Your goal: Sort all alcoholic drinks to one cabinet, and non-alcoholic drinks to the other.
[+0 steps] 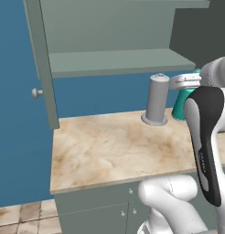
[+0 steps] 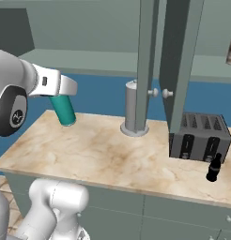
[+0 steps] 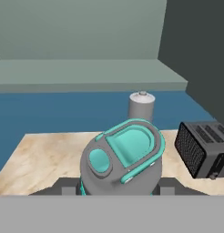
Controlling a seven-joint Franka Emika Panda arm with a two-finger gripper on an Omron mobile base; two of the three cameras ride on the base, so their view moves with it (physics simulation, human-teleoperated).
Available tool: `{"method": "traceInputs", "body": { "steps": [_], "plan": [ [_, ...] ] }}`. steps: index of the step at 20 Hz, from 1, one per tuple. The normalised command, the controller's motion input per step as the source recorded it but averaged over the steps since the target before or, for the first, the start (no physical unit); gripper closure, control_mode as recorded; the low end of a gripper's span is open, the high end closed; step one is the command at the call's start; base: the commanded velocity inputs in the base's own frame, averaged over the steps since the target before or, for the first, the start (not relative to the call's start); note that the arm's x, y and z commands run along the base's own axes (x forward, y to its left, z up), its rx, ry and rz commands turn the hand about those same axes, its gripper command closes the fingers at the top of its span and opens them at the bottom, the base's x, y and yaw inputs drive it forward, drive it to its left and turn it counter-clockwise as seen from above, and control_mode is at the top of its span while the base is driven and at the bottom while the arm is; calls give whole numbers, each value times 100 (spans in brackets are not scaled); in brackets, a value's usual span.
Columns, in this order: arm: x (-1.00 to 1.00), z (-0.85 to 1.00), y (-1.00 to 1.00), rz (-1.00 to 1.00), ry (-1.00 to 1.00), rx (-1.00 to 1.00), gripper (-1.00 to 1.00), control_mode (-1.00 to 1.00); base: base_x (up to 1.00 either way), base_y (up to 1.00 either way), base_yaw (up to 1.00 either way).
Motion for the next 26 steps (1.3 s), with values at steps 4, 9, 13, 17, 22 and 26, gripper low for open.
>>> {"method": "traceInputs", "body": {
  "steps": [4, 9, 13, 17, 22, 26],
  "plan": [
    [0, 0, 0, 0, 0, 0, 100, 100, 44, 33, 0],
    [0, 0, 0, 0, 0, 0, 100, 100, 54, 30, 0],
    [0, 0, 0, 0, 0, 0, 100, 100, 49, 29, 0],
    [0, 0, 0, 0, 0, 0, 100, 100, 36, 27, 0],
    [0, 0, 0, 0, 0, 0, 100, 100, 5, 9, 0],
    [0, 0, 0, 0, 0, 0, 100, 100, -4, 0, 0]
  ]
}}
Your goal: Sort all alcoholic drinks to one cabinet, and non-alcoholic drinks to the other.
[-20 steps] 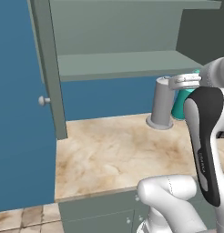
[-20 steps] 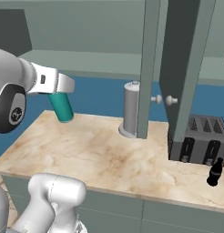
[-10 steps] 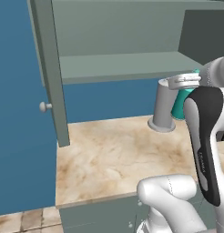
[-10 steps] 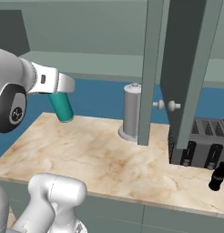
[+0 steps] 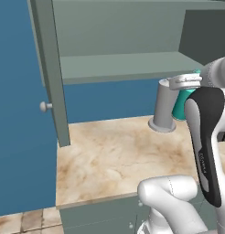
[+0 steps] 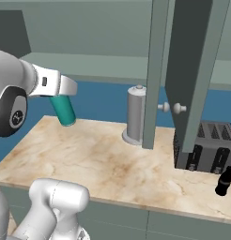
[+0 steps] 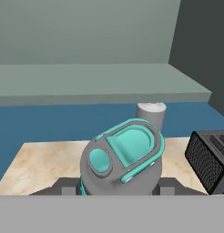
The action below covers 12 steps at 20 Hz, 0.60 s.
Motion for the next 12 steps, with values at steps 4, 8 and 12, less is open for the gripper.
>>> {"method": "traceInputs", "body": {
  "steps": [4, 8, 12],
  "plan": [
    [0, 0, 0, 0, 0, 0, 100, 100, -10, 0, 0],
    [-12, 5, 0, 0, -6, 0, 100, -100, -10, 0, 0],
    [-15, 18, 0, 0, -13, 0, 100, -100, 0, 0, 0]
  ]
}}
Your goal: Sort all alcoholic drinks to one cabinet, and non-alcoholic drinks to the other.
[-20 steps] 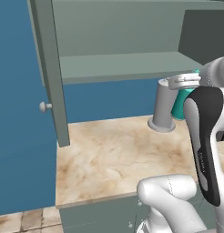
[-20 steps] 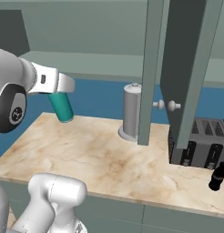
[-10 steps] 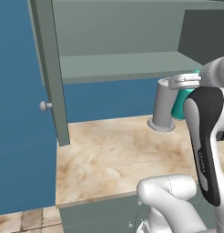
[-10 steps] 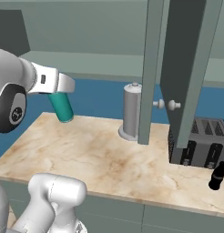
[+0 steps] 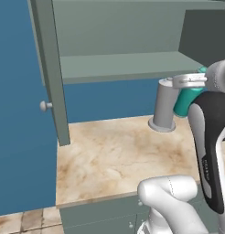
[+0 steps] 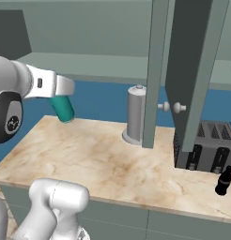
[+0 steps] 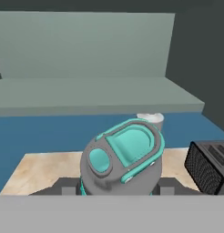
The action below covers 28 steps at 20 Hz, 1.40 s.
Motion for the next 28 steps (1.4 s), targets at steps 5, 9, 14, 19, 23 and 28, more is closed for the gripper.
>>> {"method": "traceInputs", "body": {
  "steps": [5, 9, 14, 19, 23, 28],
  "plan": [
    [-1, 19, 0, 0, -13, 0, 100, -100, 0, 0, 0],
    [0, 27, 0, -1, -5, 0, 100, -100, 0, 0, 0],
    [5, 30, 0, -2, 0, 0, 100, -100, 0, 0, 0],
    [3, 21, 0, -3, -1, 0, 100, -100, 0, 0, 0],
    [0, 12, 0, -3, -7, 0, 100, -100, 0, 0, 0],
    [0, 15, 0, -3, -10, 0, 100, -100, 0, 0, 0]
  ]
}}
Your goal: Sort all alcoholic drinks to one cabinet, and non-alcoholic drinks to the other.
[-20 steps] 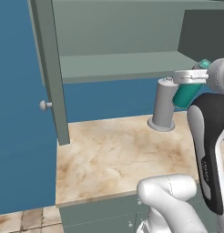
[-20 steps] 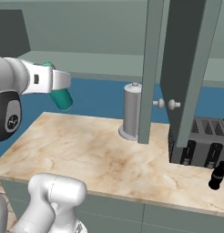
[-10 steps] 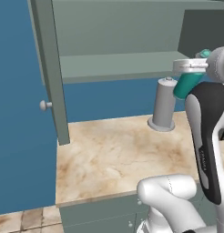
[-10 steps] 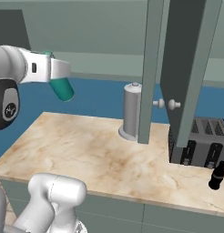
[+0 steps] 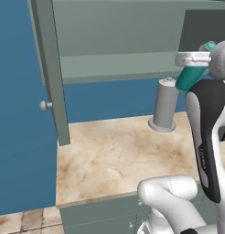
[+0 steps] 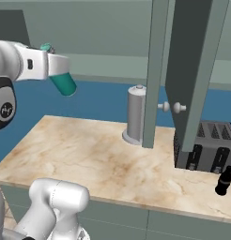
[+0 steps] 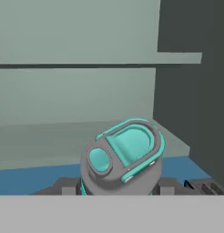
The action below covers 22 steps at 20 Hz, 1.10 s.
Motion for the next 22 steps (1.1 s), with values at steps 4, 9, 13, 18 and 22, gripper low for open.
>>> {"method": "traceInputs", "body": {
  "steps": [4, 9, 13, 18, 22],
  "plan": [
    [0, 19, 0, -3, -11, 0, 100, -100, 0, 0, 0],
    [0, 16, 0, -3, -10, 0, 100, -100, 0, 0, 0],
    [0, 9, 0, -3, -11, 0, 100, -100, 0, 0, 0],
    [3, 0, 0, -1, -12, 0, 100, -100, 0, 0, 0],
    [10, 0, 2, 0, -5, 0, 100, -100, 0, 0, 0]
  ]
}}
